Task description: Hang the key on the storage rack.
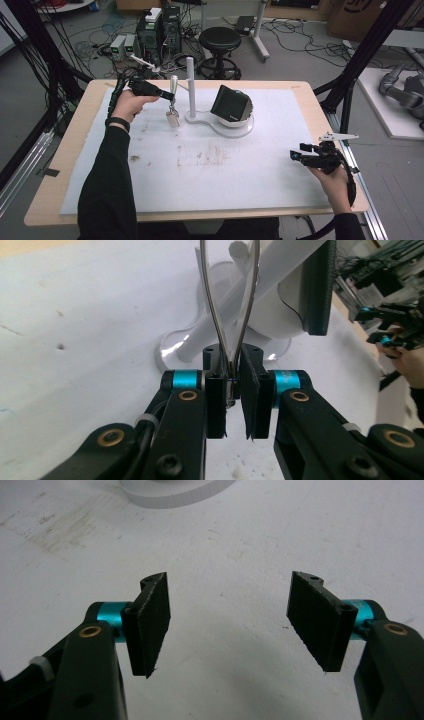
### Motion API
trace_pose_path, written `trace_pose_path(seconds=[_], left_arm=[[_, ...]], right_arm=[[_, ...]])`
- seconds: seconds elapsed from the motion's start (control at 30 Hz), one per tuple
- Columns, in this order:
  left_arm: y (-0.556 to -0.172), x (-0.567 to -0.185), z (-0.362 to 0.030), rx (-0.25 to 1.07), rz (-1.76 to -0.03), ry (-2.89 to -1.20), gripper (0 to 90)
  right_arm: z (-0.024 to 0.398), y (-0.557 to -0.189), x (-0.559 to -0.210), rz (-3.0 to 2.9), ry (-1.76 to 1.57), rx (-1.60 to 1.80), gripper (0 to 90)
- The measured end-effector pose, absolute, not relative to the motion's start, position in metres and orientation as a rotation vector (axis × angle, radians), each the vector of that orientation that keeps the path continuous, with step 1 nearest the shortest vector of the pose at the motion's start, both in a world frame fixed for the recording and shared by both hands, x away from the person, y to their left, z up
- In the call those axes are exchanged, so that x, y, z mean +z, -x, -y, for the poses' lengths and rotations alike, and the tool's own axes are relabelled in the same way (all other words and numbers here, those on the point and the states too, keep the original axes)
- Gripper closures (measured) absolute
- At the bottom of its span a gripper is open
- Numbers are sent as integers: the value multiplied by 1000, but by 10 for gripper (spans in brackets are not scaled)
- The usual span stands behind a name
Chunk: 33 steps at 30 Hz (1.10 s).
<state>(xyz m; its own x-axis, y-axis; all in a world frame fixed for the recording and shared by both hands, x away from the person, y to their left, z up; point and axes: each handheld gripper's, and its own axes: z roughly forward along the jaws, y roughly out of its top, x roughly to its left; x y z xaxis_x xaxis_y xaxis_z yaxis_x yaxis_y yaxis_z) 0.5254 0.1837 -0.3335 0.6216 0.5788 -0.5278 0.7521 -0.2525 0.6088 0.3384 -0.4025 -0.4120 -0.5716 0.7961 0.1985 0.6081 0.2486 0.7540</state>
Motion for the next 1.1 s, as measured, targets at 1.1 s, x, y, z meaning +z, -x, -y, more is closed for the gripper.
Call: trace_pose_path(seconds=[1.1], left_arm=[[-530,-329,-184,-258,-1051,-1979,815]], right_arm=[[402,-338,-414,-2305,-1323,1222,344]])
